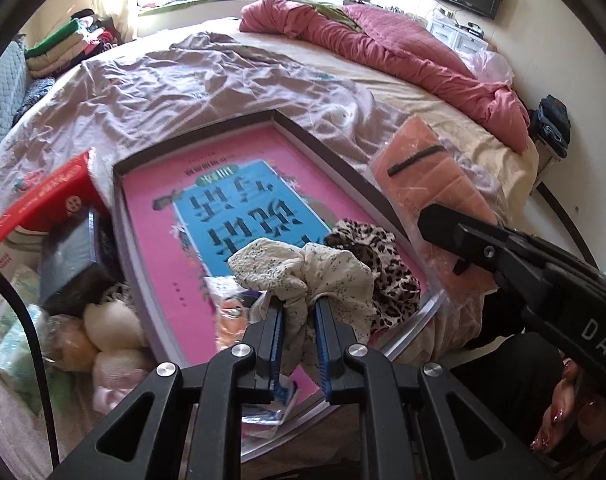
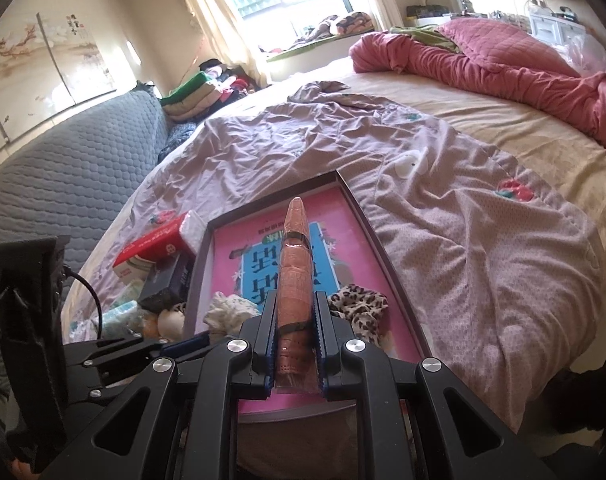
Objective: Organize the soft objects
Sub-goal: 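Carry the pink tube and floral cloth over the pink tray, then lower and release the pink tube with the right tool while the left tool releases the floral cloth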
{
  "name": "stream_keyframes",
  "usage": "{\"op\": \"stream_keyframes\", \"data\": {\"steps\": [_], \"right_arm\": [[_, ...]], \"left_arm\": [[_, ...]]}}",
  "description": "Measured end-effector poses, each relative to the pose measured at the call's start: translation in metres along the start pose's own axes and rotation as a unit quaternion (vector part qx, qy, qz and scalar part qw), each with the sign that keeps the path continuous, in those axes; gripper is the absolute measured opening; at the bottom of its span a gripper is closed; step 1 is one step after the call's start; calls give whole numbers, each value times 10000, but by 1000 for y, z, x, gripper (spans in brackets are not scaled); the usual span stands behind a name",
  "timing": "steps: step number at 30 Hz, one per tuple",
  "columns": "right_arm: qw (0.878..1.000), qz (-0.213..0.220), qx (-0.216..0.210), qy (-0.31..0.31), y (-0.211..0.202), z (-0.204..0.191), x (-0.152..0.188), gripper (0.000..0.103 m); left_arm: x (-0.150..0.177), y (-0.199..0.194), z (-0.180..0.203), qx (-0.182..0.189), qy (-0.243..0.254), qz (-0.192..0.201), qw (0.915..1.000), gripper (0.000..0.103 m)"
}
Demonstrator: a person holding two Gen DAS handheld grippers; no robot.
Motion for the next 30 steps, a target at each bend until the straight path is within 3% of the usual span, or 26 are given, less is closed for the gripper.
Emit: {"op": "stream_keyframes", "data": {"steps": [9, 21, 30], "right_arm": [[9998, -143, 14, 101, 17, 13, 7, 17], [9984, -535, -135, 142, 58, 16, 19, 18], [9980, -594, 152, 147, 66, 24, 19, 19]], "left_arm": [[5, 24, 3, -139, 49, -176, 9997, 15], [7, 31, 1, -277, 95, -104, 9995, 16], [6, 33, 0, -191, 70, -110, 9997, 16]]}}
Point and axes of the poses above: each gripper's, at about its wrist camera, not at the fingertips, and y roughly the way its jaws point, z to its right, x to its underside, the point moved 1 cm from there along y, roughly the way its jaws point, and after that the axes turned 15 degrees about -x, right-handed, at the moved point
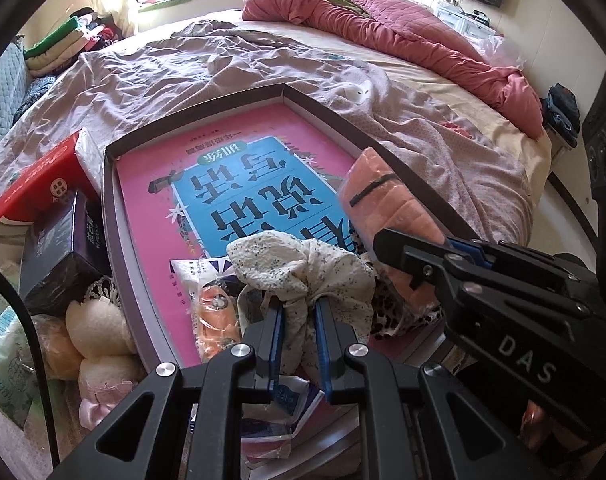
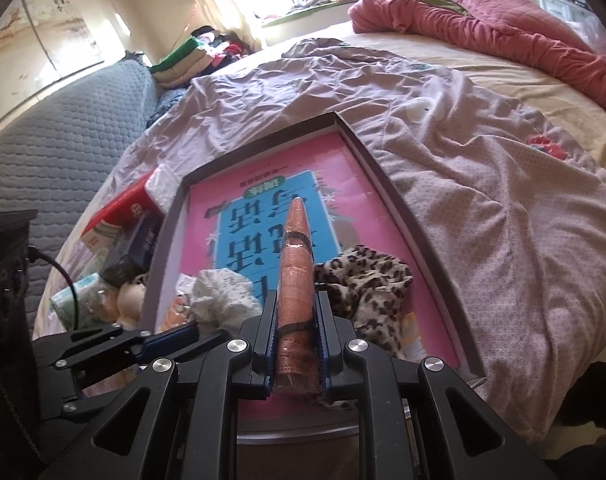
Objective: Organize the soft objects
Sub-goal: 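Lower and release the pink tube with the right tool while the left tool releases the floral cloth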
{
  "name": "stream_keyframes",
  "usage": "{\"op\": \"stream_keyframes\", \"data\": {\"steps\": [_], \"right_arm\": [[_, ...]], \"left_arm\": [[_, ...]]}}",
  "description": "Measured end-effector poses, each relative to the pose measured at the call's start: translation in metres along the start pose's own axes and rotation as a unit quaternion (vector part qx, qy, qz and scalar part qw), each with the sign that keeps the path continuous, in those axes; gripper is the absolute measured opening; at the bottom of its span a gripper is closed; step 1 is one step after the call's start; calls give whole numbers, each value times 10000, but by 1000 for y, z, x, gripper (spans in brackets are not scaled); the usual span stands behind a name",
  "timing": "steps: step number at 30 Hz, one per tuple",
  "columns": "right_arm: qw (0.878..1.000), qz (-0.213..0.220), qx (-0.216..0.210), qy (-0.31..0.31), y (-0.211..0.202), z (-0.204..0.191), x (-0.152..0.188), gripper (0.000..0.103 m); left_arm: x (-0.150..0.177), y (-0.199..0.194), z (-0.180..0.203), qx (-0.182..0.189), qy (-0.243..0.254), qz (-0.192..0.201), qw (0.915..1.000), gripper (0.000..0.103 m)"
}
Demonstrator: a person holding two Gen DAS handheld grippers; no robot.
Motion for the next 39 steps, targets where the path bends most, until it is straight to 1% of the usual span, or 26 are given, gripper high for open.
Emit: {"op": "stream_keyframes", "data": {"steps": [8, 11, 13, 23, 25, 27, 33, 39], "right_arm": [[9998, 72, 177, 43, -4, 5, 0, 22], [9997, 90, 241, 37, -6, 6, 0, 26], [9996, 108, 275, 37, -7, 6, 0, 32], [9988, 195, 440, 48, -15, 9, -1, 37], [9986, 231, 470, 64, -18, 10, -2, 43], [9985, 250, 485, 80, -19, 11, -2, 45], [9981, 290, 530, 97, -23, 12, -3, 46], [9981, 304, 527, 88, -25, 12, -4, 46]], "left_arm": [[0, 1, -4, 163, -80, -42, 9998, 16], [0, 2, -4, 259, -118, -78, 9996, 16], [-1, 2, -3, 280, -128, -89, 9995, 17], [-1, 1, -3, 402, -178, -115, 9990, 17], [-1, 1, -3, 432, -195, -127, 9988, 17], [-1, 1, -3, 450, -202, -132, 9987, 17], [-2, 1, -2, 485, -183, -140, 9986, 20], [-4, -2, 0, 468, -166, -40, 9988, 27]]}}
Point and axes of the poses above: each gripper's, at about its wrist camera, not at the fingertips, and y roughly the way its jaws point, z to its right, x to its underside, the point moved 1 cm from there along y, roughly the way its jaws point, and after that the axes turned 15 degrees about -x, right-handed, at the moved point
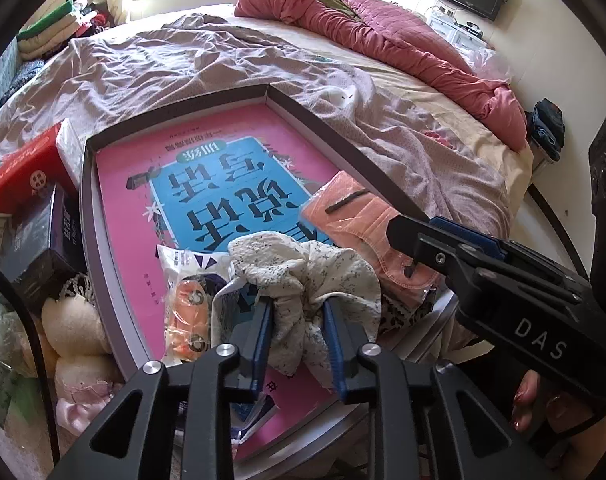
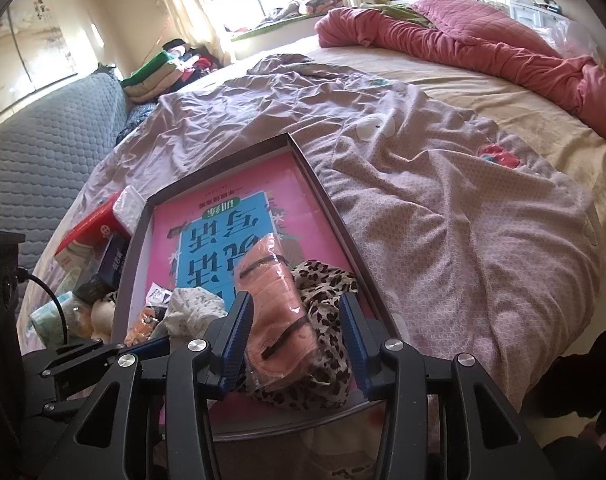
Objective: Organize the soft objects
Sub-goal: 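Lower and release the pink tube with the right tool while the left tool releases the floral cloth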
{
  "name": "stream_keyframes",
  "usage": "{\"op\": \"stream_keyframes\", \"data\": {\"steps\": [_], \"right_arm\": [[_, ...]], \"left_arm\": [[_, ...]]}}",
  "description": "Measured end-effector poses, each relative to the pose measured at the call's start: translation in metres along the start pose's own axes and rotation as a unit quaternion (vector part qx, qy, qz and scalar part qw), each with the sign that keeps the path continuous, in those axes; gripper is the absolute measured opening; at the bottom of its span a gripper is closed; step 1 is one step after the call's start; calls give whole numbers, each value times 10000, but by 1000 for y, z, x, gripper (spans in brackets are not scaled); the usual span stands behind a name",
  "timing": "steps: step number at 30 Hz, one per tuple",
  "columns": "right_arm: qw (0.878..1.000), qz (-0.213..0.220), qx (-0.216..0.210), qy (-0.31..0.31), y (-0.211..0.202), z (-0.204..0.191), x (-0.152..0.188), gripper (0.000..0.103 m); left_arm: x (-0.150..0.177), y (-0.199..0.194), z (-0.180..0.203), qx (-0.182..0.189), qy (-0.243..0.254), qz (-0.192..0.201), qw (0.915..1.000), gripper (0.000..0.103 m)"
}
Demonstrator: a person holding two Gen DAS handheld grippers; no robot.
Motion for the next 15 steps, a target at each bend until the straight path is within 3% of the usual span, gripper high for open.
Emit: {"op": "stream_keyframes", "data": {"steps": [11, 15], "right_arm": [[10000, 70, 60, 13, -8, -1, -2, 48], [9999, 86, 114, -41, -10, -3, -3, 56]], "left_arm": [[-1, -5, -2, -96, 5, 38, 9999, 44], [-2, -10, -5, -156, -43, 117, 9998, 50]]}}
Point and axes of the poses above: each gripper's, at about its wrist camera, not at the fingertips, and y roughly the way its jaws point, z to its right, x to its underside, the point moved 1 cm from there along y, roughly the way its jaws point, and after that the axes turned 15 degrees about -x, right-handed, at the moved point
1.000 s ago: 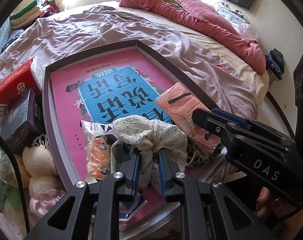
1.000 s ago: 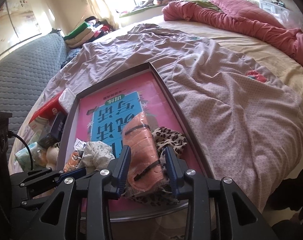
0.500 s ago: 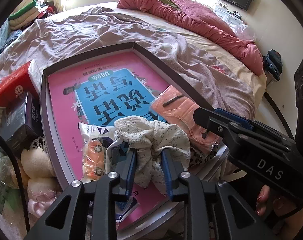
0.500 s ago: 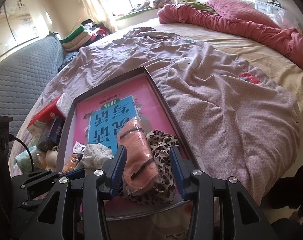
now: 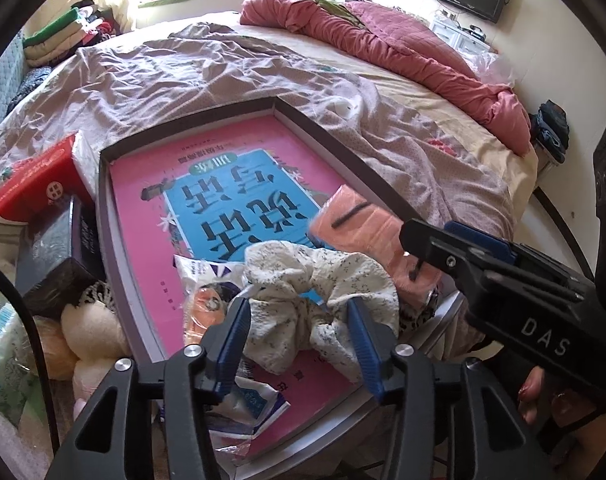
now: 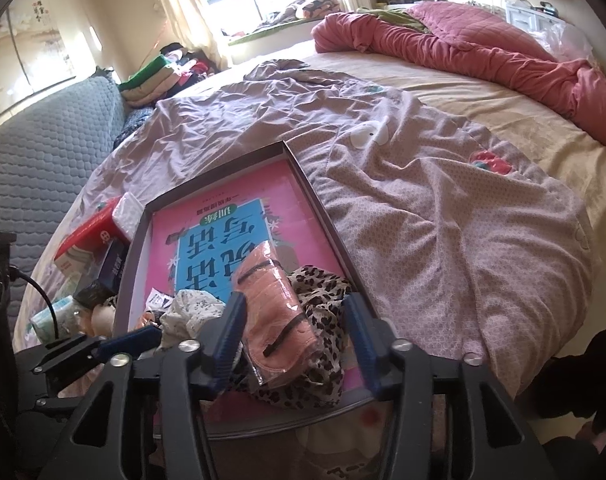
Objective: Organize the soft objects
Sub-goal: 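Lower and release the pink tube with the right tool while the left tool releases the floral cloth, then withdraw both open tools from the tray toward the pile of items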
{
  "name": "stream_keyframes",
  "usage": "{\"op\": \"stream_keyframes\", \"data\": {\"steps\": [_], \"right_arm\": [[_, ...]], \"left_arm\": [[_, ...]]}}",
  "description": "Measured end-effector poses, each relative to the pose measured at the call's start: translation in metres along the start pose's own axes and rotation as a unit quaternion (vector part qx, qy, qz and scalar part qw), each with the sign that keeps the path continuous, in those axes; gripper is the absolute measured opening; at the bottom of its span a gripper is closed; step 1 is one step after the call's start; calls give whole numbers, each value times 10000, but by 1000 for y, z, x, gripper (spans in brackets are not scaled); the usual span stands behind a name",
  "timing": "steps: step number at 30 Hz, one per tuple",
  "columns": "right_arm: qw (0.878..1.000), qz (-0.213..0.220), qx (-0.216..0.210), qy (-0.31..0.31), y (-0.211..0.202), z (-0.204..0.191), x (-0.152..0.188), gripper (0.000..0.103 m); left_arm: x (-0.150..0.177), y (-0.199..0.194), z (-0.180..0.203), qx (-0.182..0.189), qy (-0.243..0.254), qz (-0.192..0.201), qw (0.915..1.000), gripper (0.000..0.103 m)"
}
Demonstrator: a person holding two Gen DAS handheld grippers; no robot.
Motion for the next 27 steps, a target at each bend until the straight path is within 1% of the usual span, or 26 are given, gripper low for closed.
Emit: {"op": "stream_keyframes", "data": {"steps": [3, 7, 15, 21, 23, 25, 27], "right_arm": [[10000, 20, 7, -8, -1, 0, -1, 57], [10000, 35, 33, -5, -3, -1, -2, 59], [9998, 32, 98, -164, -5, -12, -4, 60], [9995, 8, 156, -292, -6, -23, -5, 61], [9993, 32, 166, -343, -8, -29, -7, 63], [9990, 87, 196, -398, -12, -35, -8, 69], [9987, 110, 193, -460, -14, -40, -10, 70]], "left_arm": [[-1, -3, -4, -4, -51, 8, 10000, 51], [-2, -11, -9, -67, -118, 75, 9999, 56], [-2, -27, -24, -170, -185, 189, 9995, 58], [-1, -41, -41, -245, -376, 223, 9987, 65], [0, -45, -46, -281, -401, 241, 9985, 66], [0, -50, -51, -344, -409, 264, 9982, 67], [1, -54, -57, -354, -448, 294, 9979, 67]]}}
Point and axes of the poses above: each gripper's, at about its wrist camera, not at the fingertips, and y roughly the way its jaws point, z to its right, x to its underside, the point moved 1 cm from there along y, roughly the way its jaws point, and after that the axes turned 15 degrees about -x, right-handed, at the moved point
